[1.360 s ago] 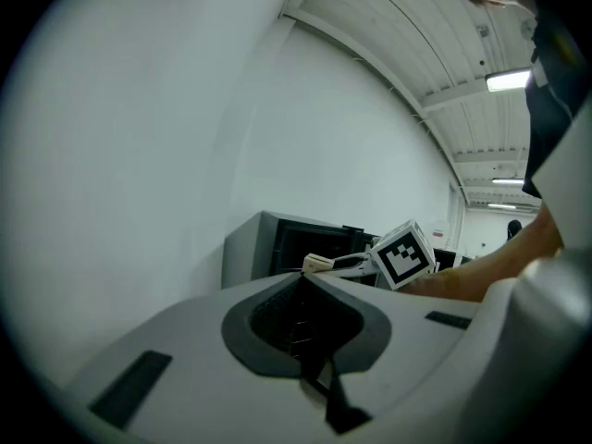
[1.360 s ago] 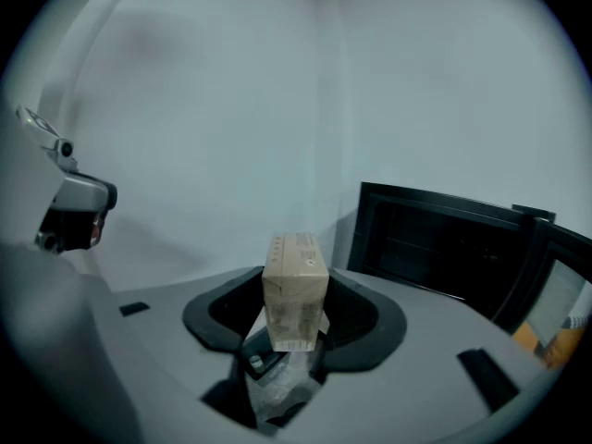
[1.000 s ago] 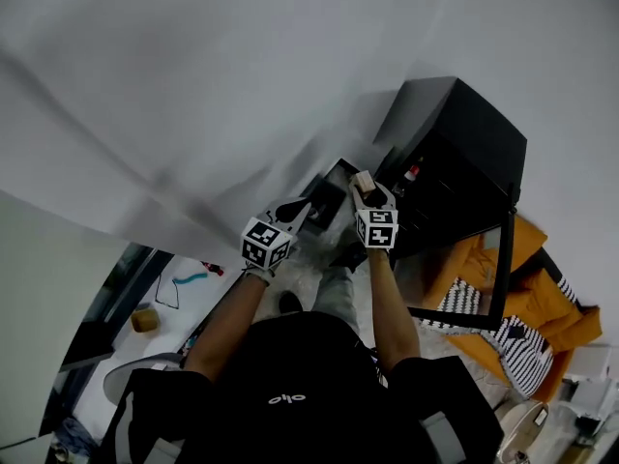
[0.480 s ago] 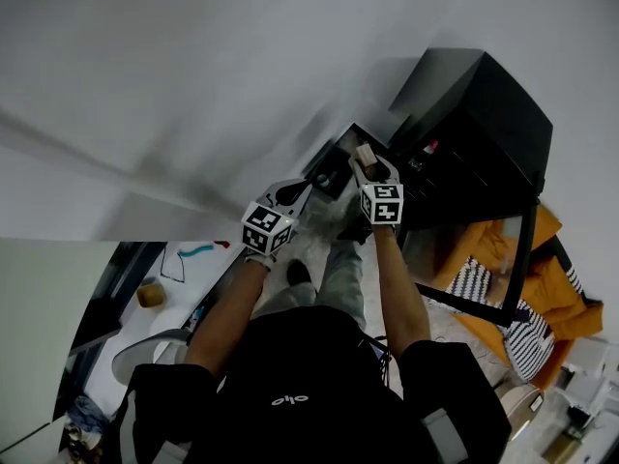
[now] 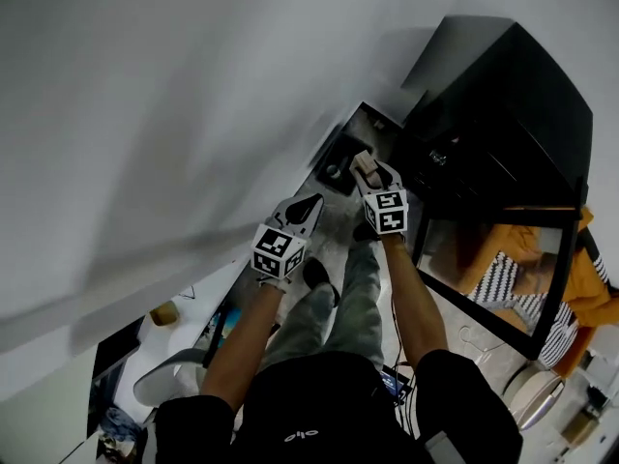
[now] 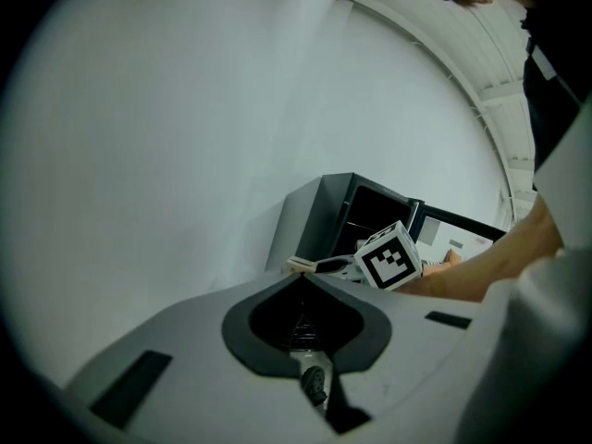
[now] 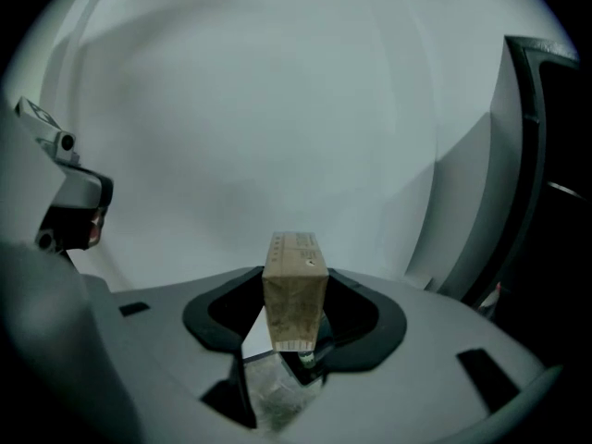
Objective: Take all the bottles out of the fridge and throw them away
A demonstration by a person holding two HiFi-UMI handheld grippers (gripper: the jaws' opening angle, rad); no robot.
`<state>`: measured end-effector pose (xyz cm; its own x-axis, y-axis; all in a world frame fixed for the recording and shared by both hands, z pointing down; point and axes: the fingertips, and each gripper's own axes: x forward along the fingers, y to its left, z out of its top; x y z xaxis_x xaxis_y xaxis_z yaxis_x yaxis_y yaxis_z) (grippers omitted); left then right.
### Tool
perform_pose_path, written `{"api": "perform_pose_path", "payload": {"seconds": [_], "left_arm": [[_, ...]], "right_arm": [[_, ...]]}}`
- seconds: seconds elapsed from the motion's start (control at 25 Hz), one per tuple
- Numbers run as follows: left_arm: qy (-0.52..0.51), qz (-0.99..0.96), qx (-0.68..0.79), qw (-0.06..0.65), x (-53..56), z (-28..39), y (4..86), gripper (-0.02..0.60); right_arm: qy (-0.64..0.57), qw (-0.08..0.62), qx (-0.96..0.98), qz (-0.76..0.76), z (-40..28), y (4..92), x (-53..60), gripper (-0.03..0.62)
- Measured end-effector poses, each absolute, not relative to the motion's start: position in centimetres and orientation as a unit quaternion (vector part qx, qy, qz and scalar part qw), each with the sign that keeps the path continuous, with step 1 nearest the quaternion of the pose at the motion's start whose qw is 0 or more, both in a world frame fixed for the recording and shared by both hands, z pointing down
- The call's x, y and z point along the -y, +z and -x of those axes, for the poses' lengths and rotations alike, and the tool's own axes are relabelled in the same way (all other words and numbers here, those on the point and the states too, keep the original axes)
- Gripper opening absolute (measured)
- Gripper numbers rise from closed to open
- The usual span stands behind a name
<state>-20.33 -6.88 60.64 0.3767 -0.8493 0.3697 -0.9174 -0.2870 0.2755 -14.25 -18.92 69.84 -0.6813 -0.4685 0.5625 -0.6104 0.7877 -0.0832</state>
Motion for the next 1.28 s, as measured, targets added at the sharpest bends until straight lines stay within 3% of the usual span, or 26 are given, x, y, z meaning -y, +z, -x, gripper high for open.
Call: {"api": "perform_pose_path", "payload": {"seconds": [0.48, 0.76, 0.92, 1.28], "left_arm": [[0.095, -0.771, 0.563, 0.283, 15.5, 19.8, 74.8, 0.006], [0.098, -0.752, 0.578, 0.302, 18.7, 20.0, 78.6, 0.006], [0.095, -0.742, 0.587, 0.31, 19.3, 19.9, 78.8, 0.006], [0.083, -0.749, 0.591, 0.287, 18.6, 18.4, 71.2, 0.006]], "right_arm": [[0.162, 0.301, 0.904, -0.257, 16.0, 88.0, 26.1, 0.207], [0.18, 0.317, 0.905, -0.221, 17.0, 93.8, 28.9, 0.209], [0.193, 0.313, 0.905, -0.215, 17.0, 93.5, 29.7, 0.272], [0.197, 0.276, 0.907, -0.249, 11.1, 83.1, 27.6, 0.272]]}}
